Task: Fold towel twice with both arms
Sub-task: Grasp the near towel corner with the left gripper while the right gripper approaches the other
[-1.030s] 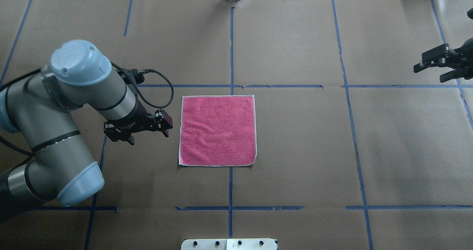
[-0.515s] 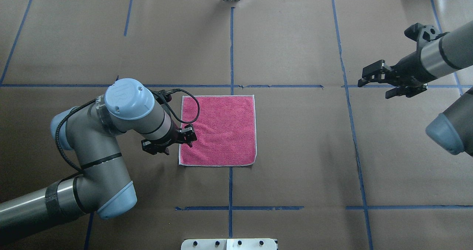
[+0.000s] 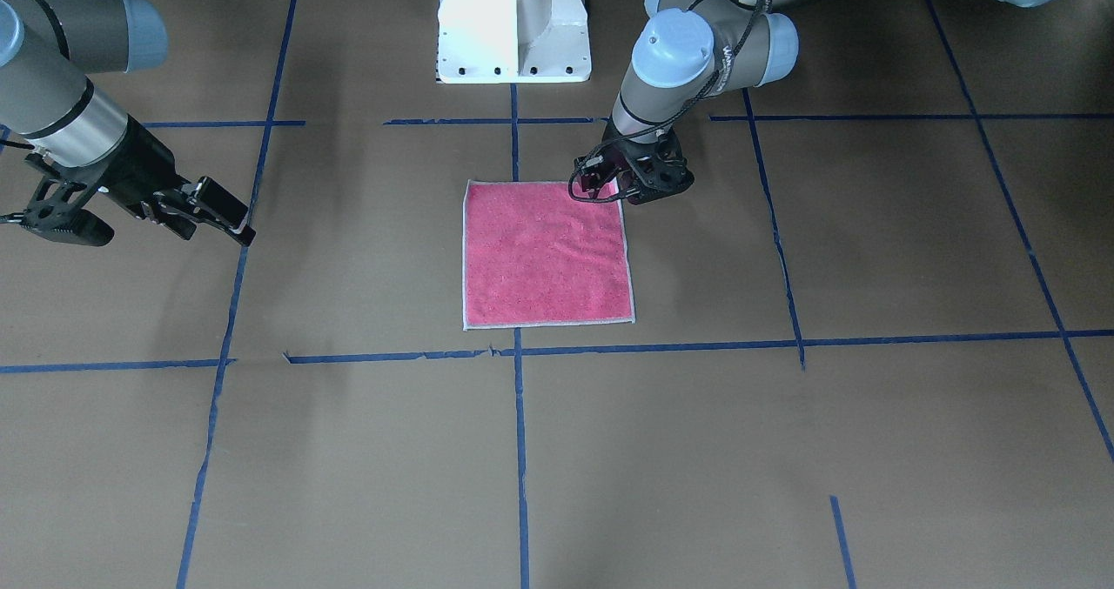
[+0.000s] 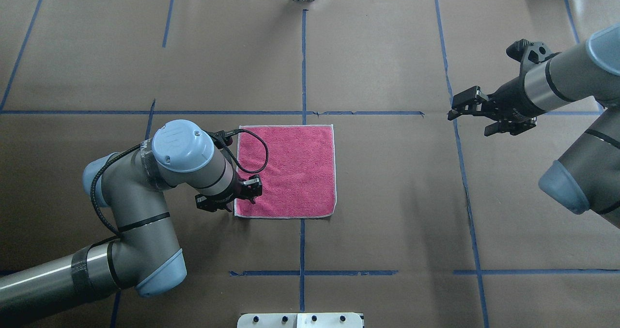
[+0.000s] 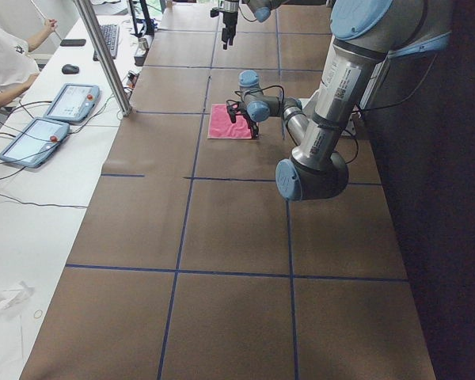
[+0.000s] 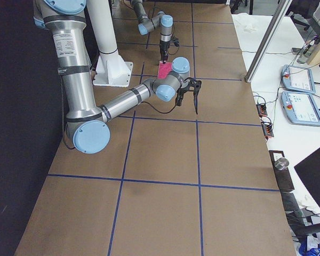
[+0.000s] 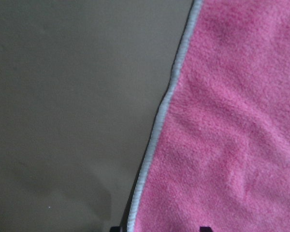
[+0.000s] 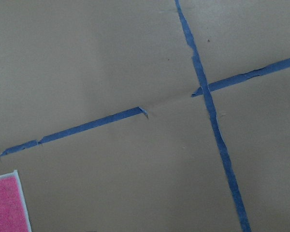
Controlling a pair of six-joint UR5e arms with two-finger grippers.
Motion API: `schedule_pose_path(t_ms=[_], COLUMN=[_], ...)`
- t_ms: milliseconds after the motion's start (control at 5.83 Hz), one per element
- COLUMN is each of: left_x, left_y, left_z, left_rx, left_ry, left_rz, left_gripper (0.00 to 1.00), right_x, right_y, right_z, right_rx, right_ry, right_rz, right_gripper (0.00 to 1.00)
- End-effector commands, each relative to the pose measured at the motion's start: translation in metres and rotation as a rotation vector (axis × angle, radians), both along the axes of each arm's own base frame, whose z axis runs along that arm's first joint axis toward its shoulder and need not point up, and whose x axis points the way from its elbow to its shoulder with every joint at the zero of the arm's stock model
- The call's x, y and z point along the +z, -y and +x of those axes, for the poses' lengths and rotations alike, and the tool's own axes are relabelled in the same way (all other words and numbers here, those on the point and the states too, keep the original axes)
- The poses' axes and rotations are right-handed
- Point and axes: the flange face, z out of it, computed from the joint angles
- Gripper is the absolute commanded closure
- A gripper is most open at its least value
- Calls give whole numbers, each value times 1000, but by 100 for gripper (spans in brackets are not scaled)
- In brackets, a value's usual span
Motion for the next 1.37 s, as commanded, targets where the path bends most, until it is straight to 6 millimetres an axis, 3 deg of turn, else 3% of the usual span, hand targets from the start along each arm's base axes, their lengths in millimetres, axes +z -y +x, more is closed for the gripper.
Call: schedule_pose_path(t_ms=[0,858,1030,1201], left_x=[4,14,14,14], left_y=[-3,-9,-9,-9], left_z=[1,6,6,6], left_rx=[3,14,14,15], left_ry=[7,23,23,24], left_rz=[-1,-10,-10,-12], left_gripper=[41,50,63,83], right_x=[-5,-5,-5,-5], right_y=[0,0,1,1], right_z=[-2,-2,-1,-1], right_rx=[-1,7,8,9], right_ry=[5,8,8,8], right_rz=[7,-10,-8,-10], right_gripper=[0,0,0,0])
